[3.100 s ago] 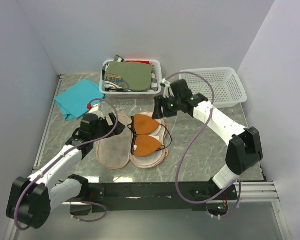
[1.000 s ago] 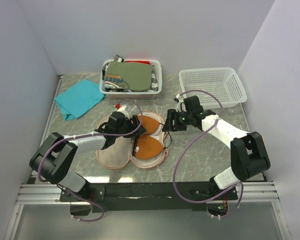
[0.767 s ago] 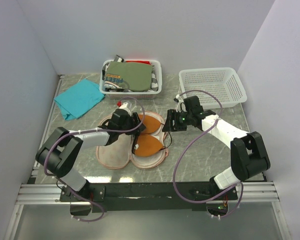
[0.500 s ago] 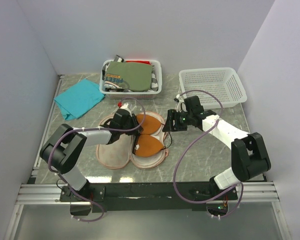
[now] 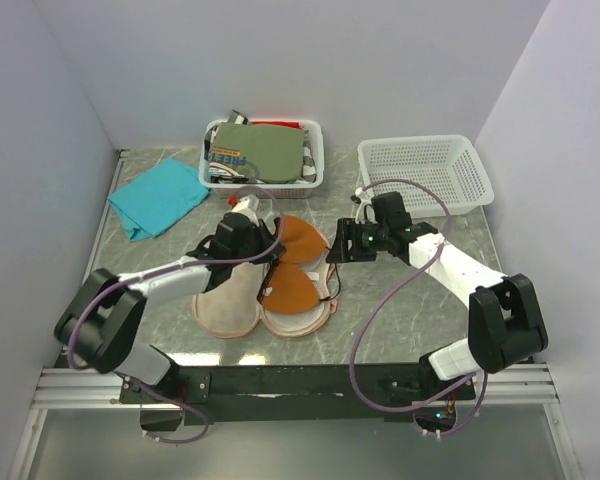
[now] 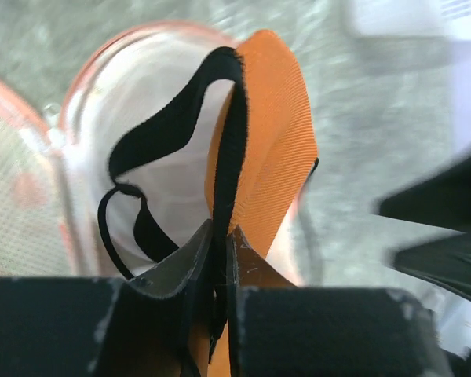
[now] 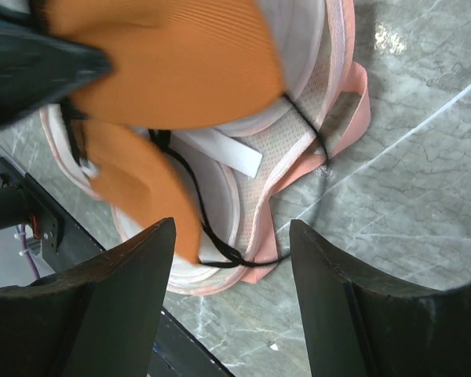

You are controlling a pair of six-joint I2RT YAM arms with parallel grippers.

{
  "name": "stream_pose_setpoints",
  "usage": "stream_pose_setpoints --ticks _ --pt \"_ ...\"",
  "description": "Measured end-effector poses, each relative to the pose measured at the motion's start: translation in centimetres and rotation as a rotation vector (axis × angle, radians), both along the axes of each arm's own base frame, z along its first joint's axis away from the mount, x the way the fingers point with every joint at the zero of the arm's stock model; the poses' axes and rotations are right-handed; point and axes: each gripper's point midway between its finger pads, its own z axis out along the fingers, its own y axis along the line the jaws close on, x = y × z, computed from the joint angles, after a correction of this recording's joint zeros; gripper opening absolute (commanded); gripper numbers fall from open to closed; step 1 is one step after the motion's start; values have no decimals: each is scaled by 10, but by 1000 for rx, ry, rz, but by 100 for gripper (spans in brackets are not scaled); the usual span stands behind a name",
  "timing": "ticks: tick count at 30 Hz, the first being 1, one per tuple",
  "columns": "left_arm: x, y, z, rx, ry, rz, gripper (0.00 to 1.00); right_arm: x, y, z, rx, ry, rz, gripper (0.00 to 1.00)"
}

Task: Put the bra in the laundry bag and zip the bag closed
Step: Adjust the bra in the laundry bag.

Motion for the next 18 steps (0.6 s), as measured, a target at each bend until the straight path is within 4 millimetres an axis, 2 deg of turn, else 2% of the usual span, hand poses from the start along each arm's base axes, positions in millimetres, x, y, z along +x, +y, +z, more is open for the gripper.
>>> stream_pose_setpoints --ticks 6,10,14,18 --pt "-9 2 61 -81 -111 -20 11 -3 -1 5 5 -14 -1 68" --pt "-22 11 90 -106 -154 -15 12 -3 -1 14 14 -42 -3 68" --pt "-35 31 113 -99 -189 35 13 -3 -2 25 25 -72 -7 68" --pt "-45 54 125 -66 -210 103 12 -4 -2 36 38 -100 -8 68"
